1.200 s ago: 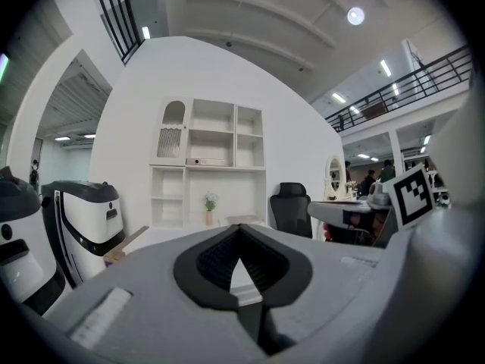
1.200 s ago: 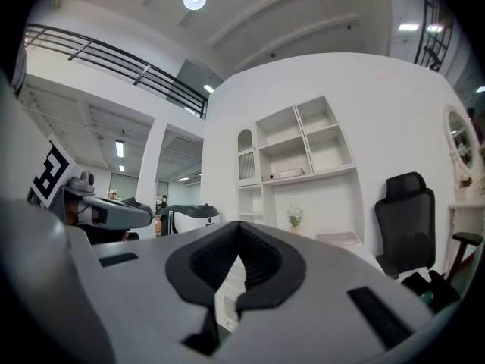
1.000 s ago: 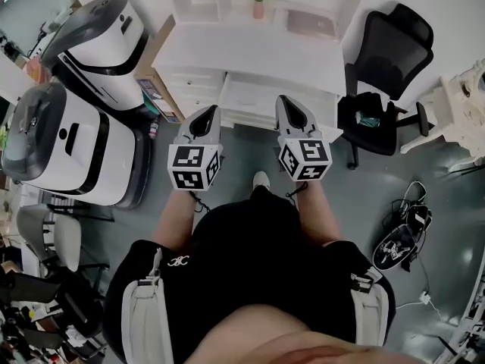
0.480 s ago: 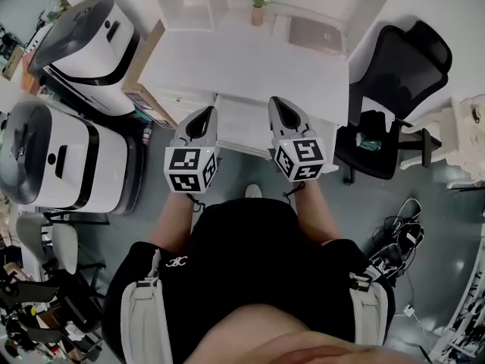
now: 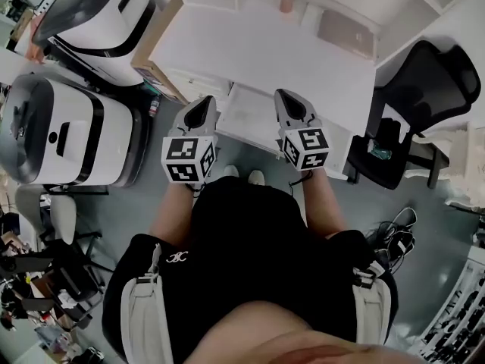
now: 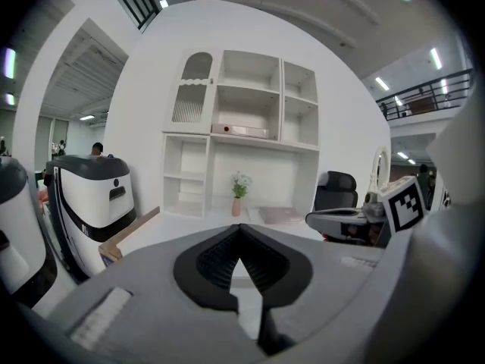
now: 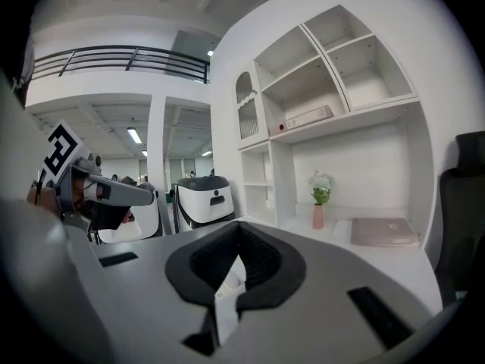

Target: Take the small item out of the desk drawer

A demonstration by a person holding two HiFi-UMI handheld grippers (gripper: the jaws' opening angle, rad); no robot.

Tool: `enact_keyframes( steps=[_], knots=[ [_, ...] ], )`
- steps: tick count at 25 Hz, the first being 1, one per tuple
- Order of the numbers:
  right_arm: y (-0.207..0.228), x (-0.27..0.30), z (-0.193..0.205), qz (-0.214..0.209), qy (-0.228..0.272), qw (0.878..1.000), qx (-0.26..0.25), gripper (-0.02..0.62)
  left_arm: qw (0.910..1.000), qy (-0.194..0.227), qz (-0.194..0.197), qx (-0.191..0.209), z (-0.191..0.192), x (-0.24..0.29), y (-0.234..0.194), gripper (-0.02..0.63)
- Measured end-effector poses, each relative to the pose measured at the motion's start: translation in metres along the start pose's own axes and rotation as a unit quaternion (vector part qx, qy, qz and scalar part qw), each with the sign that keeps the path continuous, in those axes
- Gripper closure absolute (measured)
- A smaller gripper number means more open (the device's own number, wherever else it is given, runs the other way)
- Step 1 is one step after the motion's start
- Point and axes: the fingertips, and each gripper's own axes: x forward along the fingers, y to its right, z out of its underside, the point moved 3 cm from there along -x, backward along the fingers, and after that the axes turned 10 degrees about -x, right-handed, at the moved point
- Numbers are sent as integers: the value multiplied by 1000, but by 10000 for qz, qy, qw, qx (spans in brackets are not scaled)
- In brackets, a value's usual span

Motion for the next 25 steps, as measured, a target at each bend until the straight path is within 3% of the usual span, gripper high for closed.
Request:
enact_keyframes(
  steps=[5, 8, 12, 17, 25],
  knots=[
    [-19, 34, 19, -496, -384, 9972, -403, 585, 10000, 6, 3, -91, -4, 10, -30, 594],
    [-30, 52, 37, -1122, -675, 9901, -495, 461, 9999, 76, 39, -106, -8, 13, -34, 594],
    [-43, 71, 69, -1766, -1262, 9726, -829, 451, 9997, 129, -39, -193, -8, 10, -43, 594],
    [-58, 88, 121, -2402, -2004, 9379, -1503, 451, 9990, 100, -308, -296, -1, 4, -57, 594],
    [-73, 112, 201, -3180, -2919, 8673, -2478, 451, 9945, 51, -935, -465, 15, -25, -79, 594]
  ],
)
